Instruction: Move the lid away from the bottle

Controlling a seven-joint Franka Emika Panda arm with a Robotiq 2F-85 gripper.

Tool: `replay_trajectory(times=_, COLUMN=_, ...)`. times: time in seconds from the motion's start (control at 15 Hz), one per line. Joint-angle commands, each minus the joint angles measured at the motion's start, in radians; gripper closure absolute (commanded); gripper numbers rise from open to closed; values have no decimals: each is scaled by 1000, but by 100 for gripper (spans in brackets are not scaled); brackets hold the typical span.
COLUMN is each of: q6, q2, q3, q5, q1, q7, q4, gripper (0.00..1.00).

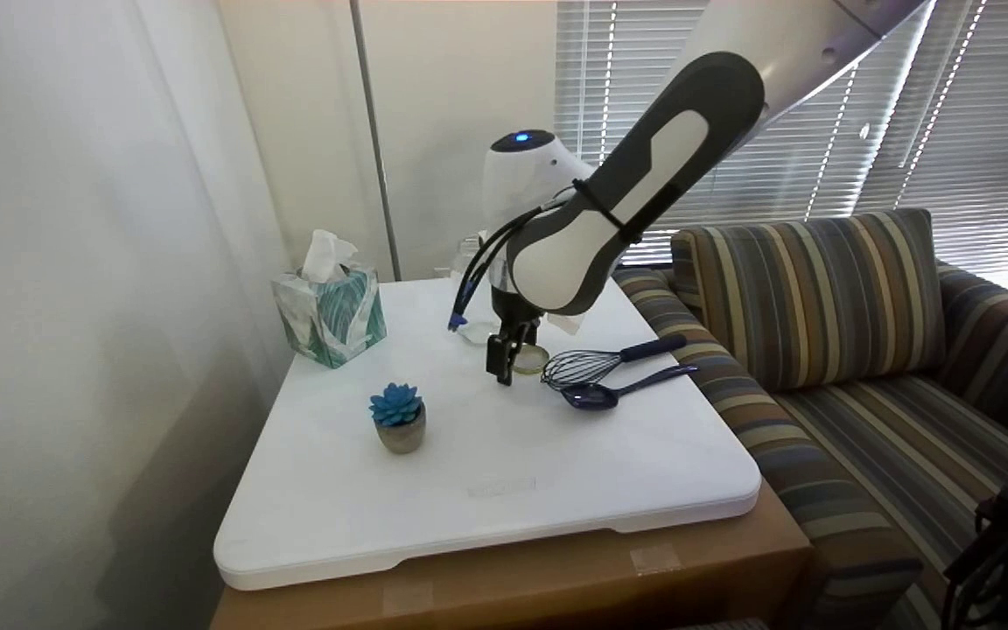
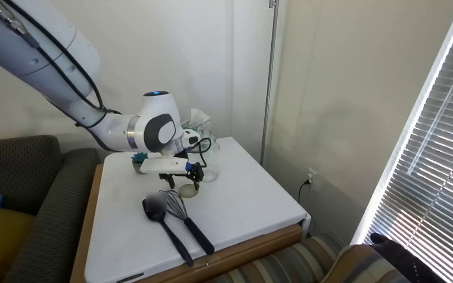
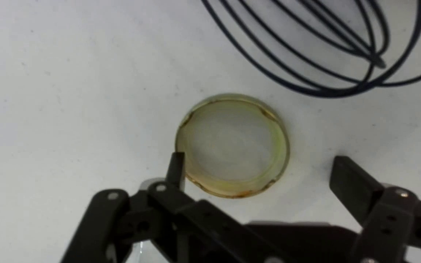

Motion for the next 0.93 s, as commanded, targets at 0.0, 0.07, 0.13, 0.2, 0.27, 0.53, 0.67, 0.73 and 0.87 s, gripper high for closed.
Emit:
replay_trajectory(times=0.0, q6=69, q2=-35, q3=40, q5=62, q1=-56, q7=-7, q4=-81, gripper=0)
replay_trajectory(times=0.07, q6=86, q2=-35, q3=51, q5=78, q1=-67, q7=-14, q4=-86, gripper=0)
replay_trajectory(times=0.13, q6=104, q2=-34, q3=64, q5=91, q1=-79, q7=-23, q4=-90, gripper=0)
replay_trajectory(times=0.2, q6=114, q2=-33, q3=73, q5=103, q1=-87, q7=-25, q4=-93, gripper=0)
replay_trajectory(times=0.27, q6=129, q2=-32, q3=86, q5=114, q1=-98, q7=-32, q4=-99, gripper=0)
replay_trajectory(times=0.53, q6=164, q2=-40, q3=89, q5=118, q1=-102, q7=-28, q4=-114, gripper=0)
replay_trajectory(times=0.67, q6=178, q2=-39, q3=93, q5=118, q1=-104, q7=-30, q4=-120, gripper=0)
replay_trajectory(times=0.73, q6=183, q2=-41, q3=93, q5=118, q1=-104, q7=-29, q4=-125, gripper=0)
replay_trajectory(times=0.87, q6=187, q2=-46, q3=87, q5=115, q1=-98, q7=-23, q4=-132, gripper=0)
